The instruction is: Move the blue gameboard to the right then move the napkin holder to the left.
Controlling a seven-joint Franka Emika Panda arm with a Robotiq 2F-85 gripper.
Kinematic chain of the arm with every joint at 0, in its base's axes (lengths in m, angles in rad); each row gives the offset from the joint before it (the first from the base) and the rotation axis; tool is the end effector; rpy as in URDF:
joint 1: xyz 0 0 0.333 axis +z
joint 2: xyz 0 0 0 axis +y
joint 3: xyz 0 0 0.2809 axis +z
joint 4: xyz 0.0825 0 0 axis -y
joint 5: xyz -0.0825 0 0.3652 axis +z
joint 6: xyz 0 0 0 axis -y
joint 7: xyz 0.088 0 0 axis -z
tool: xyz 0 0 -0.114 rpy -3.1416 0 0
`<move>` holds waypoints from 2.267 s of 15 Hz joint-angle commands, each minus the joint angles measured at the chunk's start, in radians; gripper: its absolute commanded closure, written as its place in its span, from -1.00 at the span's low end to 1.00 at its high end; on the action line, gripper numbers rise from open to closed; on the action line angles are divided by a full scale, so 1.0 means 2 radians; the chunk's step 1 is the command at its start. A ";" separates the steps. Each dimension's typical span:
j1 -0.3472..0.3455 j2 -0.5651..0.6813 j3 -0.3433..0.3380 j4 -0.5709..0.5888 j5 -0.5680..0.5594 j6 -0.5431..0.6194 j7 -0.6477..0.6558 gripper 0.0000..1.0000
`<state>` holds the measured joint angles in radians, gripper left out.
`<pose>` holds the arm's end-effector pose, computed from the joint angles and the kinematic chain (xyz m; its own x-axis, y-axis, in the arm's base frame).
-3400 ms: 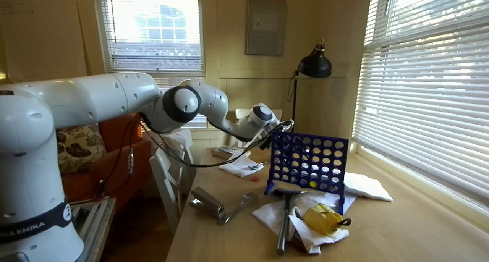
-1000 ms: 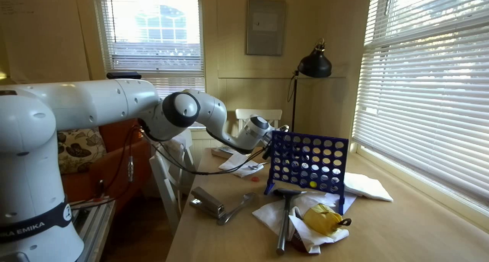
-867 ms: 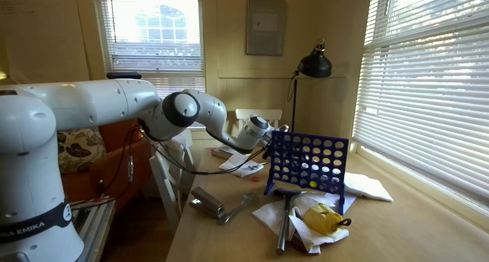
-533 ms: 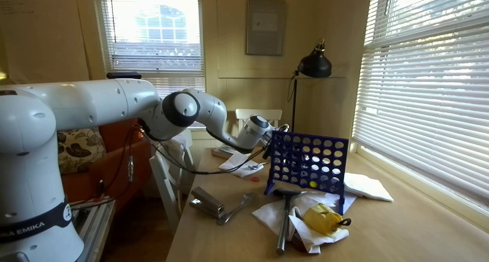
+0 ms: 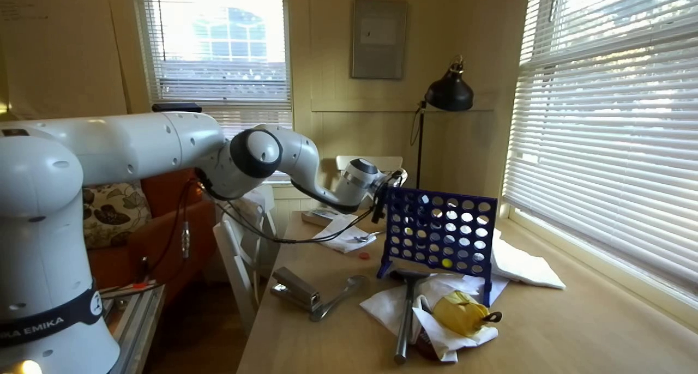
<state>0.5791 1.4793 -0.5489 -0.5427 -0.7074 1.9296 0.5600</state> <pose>0.7237 0.2278 0.1577 0.8740 0.4067 0.2659 -0.0652 -0.4442 0.8936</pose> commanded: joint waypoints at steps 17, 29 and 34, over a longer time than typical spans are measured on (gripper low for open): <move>0.091 -0.002 -0.067 0.002 0.000 -0.109 0.296 0.95; 0.151 0.013 -0.057 -0.019 -0.033 -0.174 0.469 0.99; 0.144 0.013 -0.042 -0.022 -0.033 -0.082 0.542 0.99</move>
<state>0.8847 1.5058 -0.6388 -0.5736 -0.7411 1.6571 1.5466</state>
